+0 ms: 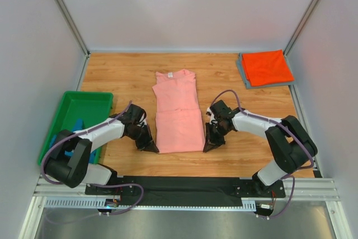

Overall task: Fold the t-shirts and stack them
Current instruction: Fold the tshirt

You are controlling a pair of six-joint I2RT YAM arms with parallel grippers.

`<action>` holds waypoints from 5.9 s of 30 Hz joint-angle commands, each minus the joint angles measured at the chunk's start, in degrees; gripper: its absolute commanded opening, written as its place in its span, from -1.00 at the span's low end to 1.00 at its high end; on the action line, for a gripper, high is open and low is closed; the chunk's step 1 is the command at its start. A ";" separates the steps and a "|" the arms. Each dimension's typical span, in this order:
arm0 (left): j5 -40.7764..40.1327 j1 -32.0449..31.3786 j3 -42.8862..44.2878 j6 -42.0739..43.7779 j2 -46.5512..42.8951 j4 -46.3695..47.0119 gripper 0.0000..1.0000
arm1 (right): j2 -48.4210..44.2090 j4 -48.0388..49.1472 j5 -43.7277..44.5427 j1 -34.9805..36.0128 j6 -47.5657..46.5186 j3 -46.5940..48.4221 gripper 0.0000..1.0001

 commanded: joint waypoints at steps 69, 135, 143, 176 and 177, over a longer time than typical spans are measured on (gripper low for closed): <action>-7.84 11.17 59.67 9.64 21.21 -22.98 -1.00 | 18.98 -17.11 11.25 -5.13 -7.38 61.89 -0.99; 0.07 16.01 45.28 29.51 35.54 -5.32 -0.05 | 29.72 3.98 -11.07 -11.55 -11.87 41.96 -0.20; 3.15 14.60 40.99 27.14 31.51 -5.22 -1.00 | 23.41 2.93 -10.02 -11.55 -13.27 32.75 -0.89; -4.15 10.82 44.21 36.62 23.58 -8.66 -0.03 | 19.94 -7.44 -6.50 -14.54 -23.54 40.78 -0.14; -3.89 10.91 44.92 37.76 24.46 -8.65 -0.03 | 21.01 -7.96 -6.76 -14.63 -24.34 42.29 -0.14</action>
